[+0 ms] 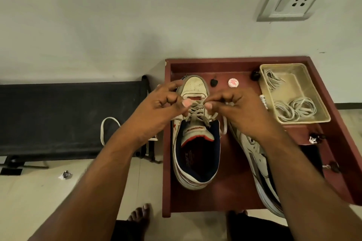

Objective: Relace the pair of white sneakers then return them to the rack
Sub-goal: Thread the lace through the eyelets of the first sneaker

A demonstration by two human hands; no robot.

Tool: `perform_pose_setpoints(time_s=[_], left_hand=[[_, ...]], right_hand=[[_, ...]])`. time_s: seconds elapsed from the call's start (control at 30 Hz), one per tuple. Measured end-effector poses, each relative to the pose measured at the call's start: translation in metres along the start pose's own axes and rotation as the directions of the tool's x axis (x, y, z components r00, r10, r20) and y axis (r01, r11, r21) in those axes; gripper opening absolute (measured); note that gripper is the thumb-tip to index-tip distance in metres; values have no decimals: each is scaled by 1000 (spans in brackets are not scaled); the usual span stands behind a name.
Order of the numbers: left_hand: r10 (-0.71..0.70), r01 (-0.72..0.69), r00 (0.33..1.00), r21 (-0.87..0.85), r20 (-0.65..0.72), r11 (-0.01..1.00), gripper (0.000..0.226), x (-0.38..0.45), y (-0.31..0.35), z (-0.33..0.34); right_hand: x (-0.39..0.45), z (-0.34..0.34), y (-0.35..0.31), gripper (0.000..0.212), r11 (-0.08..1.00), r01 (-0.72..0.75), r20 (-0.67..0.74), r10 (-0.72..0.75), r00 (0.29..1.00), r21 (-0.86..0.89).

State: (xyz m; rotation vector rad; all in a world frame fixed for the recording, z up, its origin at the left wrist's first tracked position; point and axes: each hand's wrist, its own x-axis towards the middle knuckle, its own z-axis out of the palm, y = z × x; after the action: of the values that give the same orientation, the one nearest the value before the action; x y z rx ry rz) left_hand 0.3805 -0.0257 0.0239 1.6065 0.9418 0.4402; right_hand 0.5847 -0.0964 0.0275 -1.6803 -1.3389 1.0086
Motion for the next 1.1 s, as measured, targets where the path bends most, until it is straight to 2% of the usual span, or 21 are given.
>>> perform_pose_setpoints(time_s=[0.07, 0.13, 0.17, 0.23, 0.3, 0.33, 0.4, 0.47, 0.57, 0.67, 0.7, 0.73, 0.83, 0.87, 0.93, 1.03, 1.1], left_hand=[[1, -1, 999, 0, -33, 1000, 24, 0, -4, -8], [-4, 5, 999, 9, -40, 1000, 28, 1, -7, -10], [-1, 1, 1000, 20, -21, 1000, 31, 1, -7, -8], [29, -31, 999, 49, 34, 998, 30, 2, -6, 1], [47, -52, 996, 77, 71, 996, 26, 3, -5, 8], [41, -47, 997, 86, 68, 995, 24, 3, -5, 7], [19, -22, 999, 90, 29, 996, 22, 2, -6, 2], [12, -10, 1000, 82, -20, 997, 19, 2, -8, -5], [15, -8, 998, 113, -62, 994, 14, 3, -6, -4], [45, -39, 998, 159, -34, 987, 15, 5, -7, 7], [58, -52, 998, 172, -31, 984, 21, 6, -9, 10], [60, -52, 997, 185, -40, 981, 27, 7, -11, 12], [18, 14, 990, 224, -143, 975, 39, 8, -11, 12], [-1, 43, 983, 230, -183, 972, 47, 6, -10, 11], [-80, 125, 981, 264, -177, 956, 54, 2, -4, 11], [-228, 256, 967, 372, -117, 892, 45, -1, -1, 21], [-222, 273, 961, 422, -166, 865, 31, -1, -4, 26]], right_hand=[[-1, -17, 5, 9, 998, -20, -147, 12, 989, -53], [-4, -32, 5, 20, 997, 4, -242, -23, 970, -77], [-5, -32, 2, 29, 998, 21, -216, -35, 976, -66], [-5, -17, -6, 49, 1000, 2, -7, -2, 1000, 17], [-2, 2, -5, 47, 999, 9, 163, -15, 987, 39], [-1, 8, -4, 37, 999, 28, 171, -35, 985, 38], [-1, 5, -4, 17, 997, 27, 79, -33, 996, 70], [-1, -13, -1, 14, 999, -21, -39, 23, 999, 42], [-5, -35, 3, 23, 993, -73, -78, 66, 995, -88], [-4, -19, -5, 55, 998, -45, 95, 50, 994, -53], [-3, -10, -7, 55, 1000, -27, 137, 28, 990, -14], [-2, -1, -7, 46, 1000, 1, 144, -2, 990, 11], [2, 8, -2, 18, 1000, 11, 34, -10, 999, -28], [4, 7, 0, 17, 998, -17, -2, 17, 1000, -61], [4, 5, 4, 20, 984, -61, -52, 53, 997, -168], [3, 14, 2, 16, 960, -116, -118, 88, 989, -256], [3, 24, -2, 11, 949, -137, -134, 103, 986, -284]])
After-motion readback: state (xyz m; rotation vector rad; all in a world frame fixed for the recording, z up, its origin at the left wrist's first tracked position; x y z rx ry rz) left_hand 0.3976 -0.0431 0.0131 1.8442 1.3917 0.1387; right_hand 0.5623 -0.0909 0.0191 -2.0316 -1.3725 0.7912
